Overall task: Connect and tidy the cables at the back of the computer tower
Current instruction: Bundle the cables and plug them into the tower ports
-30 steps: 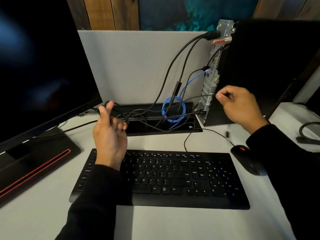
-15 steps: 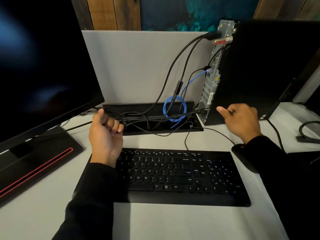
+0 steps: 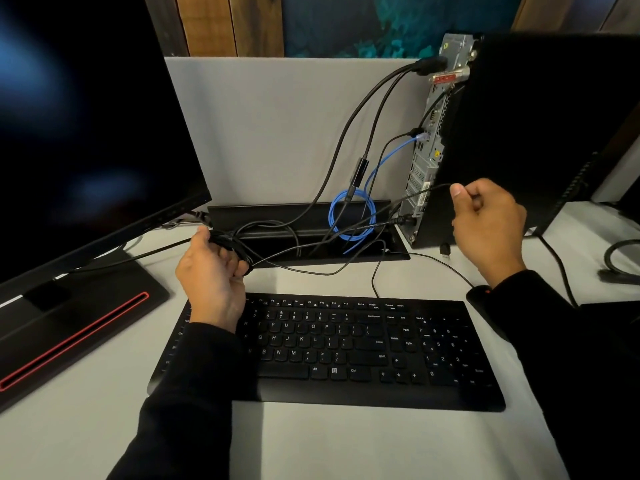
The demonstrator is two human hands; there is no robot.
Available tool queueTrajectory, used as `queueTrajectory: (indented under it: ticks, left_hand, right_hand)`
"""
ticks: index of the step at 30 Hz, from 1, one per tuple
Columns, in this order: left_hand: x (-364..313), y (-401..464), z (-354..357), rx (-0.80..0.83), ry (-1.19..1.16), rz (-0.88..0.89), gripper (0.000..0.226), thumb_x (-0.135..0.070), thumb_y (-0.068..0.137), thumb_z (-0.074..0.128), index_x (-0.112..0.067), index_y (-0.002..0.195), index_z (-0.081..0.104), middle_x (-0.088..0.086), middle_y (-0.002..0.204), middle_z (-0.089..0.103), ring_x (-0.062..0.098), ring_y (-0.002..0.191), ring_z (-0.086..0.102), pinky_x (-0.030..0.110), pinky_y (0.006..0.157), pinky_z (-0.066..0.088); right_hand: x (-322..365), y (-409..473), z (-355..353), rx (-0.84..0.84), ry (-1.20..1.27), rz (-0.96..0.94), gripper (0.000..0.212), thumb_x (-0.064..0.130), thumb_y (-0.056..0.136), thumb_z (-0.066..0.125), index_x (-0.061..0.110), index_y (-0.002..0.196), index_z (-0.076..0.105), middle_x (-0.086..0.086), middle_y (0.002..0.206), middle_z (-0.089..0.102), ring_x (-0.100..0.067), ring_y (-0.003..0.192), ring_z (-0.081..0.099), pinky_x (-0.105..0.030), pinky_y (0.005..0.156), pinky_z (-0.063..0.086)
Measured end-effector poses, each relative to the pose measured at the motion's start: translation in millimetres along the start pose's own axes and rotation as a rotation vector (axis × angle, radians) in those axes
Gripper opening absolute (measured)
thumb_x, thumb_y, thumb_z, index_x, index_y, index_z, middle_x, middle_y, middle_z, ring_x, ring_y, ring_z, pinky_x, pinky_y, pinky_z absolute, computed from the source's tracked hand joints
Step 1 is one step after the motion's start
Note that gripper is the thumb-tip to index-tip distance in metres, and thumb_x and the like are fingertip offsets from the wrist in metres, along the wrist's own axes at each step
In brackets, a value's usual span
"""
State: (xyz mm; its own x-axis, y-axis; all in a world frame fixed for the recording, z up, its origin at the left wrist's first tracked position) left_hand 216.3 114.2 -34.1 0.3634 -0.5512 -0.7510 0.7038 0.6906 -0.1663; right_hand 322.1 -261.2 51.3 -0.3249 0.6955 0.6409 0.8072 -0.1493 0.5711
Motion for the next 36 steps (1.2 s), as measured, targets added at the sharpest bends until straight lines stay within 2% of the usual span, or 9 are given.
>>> queueTrajectory:
  ticks: [5,11,16,19,23,29,32,34,36]
  left_hand:
    - [7,-7,16,0.200,0.127,-0.005,0.042,-0.023,0.102,0.057,-0.026,0.063,0.042,-0.007,0.051,0.021,0.009,0.043,0.017,0.023,0.040,0.019]
    - [13,-33,47,0.400,0.340,0.090,0.048,-0.024,0.105,0.056,-0.027,0.063,0.031,-0.004,0.054,0.018,0.012,0.043,0.014,0.022,0.043,0.019]
    - [27,-54,69,0.469,0.603,0.240,0.048,-0.033,0.105,0.055,-0.026,0.059,0.043,-0.010,0.049,0.031,0.012,0.045,0.028,0.029,0.048,0.030]
    - [34,-61,79,0.517,0.752,0.307,0.037,-0.037,0.104,0.054,-0.024,0.070,0.058,-0.011,0.051,0.041,0.013,0.050,0.038,0.036,0.055,0.038]
    - [43,-56,80,0.462,0.696,0.229,0.033,-0.029,0.104,0.056,-0.019,0.073,0.049,-0.009,0.051,0.033,0.013,0.046,0.029,0.034,0.049,0.031]
    - [50,-52,69,0.407,0.584,0.167,0.042,-0.023,0.102,0.061,-0.023,0.066,0.039,-0.007,0.057,0.028,0.012,0.048,0.022,0.027,0.044,0.025]
    - [47,-49,63,0.342,0.559,0.178,0.035,-0.021,0.102,0.061,-0.021,0.068,0.053,-0.010,0.053,0.029,0.009,0.046,0.025,0.025,0.044,0.027]
    - [47,-45,62,0.331,0.516,0.149,0.018,-0.017,0.102,0.059,-0.015,0.090,0.073,-0.010,0.052,0.025,0.009,0.044,0.021,0.022,0.042,0.024]
    - [47,-40,61,0.348,0.533,0.156,0.019,-0.014,0.101,0.057,-0.010,0.099,0.076,-0.008,0.052,0.024,0.011,0.046,0.020,0.024,0.045,0.022]
  right_hand:
    - [27,-4,-10,-0.063,0.157,-0.112,0.028,0.044,0.103,0.058,0.022,0.086,0.061,-0.002,0.075,0.066,-0.024,0.070,0.069,-0.040,0.069,0.060]
    - [52,-2,-18,-0.010,0.415,-0.163,0.010,0.029,0.094,0.074,0.022,0.101,0.077,-0.001,0.098,0.072,-0.005,0.087,0.070,-0.020,0.083,0.056]
    - [43,-4,-8,0.161,0.740,0.022,0.014,0.010,0.096,0.071,0.012,0.109,0.077,-0.007,0.101,0.079,-0.024,0.097,0.076,-0.040,0.092,0.060]
    - [36,-7,-10,0.175,0.710,0.044,0.015,0.007,0.090,0.077,0.015,0.103,0.076,-0.004,0.092,0.079,-0.022,0.090,0.076,-0.040,0.088,0.062]
    - [34,-8,-19,0.166,0.603,-0.010,0.023,0.005,0.085,0.081,0.023,0.097,0.074,0.002,0.087,0.076,-0.013,0.083,0.073,-0.028,0.083,0.060]
    - [38,-15,-23,0.207,0.351,-0.176,0.051,0.000,0.083,0.082,0.030,0.120,0.065,0.001,0.115,0.052,-0.014,0.075,0.068,-0.020,0.074,0.057]
    - [38,-21,-19,0.239,0.251,-0.234,0.054,0.000,0.081,0.083,0.031,0.121,0.062,0.006,0.117,0.043,-0.013,0.076,0.067,-0.019,0.073,0.057]
    - [38,-24,-15,0.243,0.212,-0.248,0.052,0.003,0.080,0.085,0.032,0.114,0.059,0.006,0.114,0.041,-0.012,0.074,0.067,-0.018,0.070,0.057]
    - [38,-25,-13,0.237,0.198,-0.255,0.049,0.004,0.078,0.087,0.030,0.106,0.057,0.005,0.110,0.041,-0.012,0.071,0.065,-0.017,0.066,0.057]
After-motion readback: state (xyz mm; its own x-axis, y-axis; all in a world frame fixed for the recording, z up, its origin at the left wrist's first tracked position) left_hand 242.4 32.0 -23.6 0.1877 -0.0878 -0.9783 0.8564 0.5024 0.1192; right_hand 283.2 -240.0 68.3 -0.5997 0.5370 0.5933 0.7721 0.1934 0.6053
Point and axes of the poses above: each hand's wrist, its own y-axis towards the middle knuckle, its own z-axis out of the palm, x = y × z, the point moved 6 cm from there along y, towards the middle knuckle
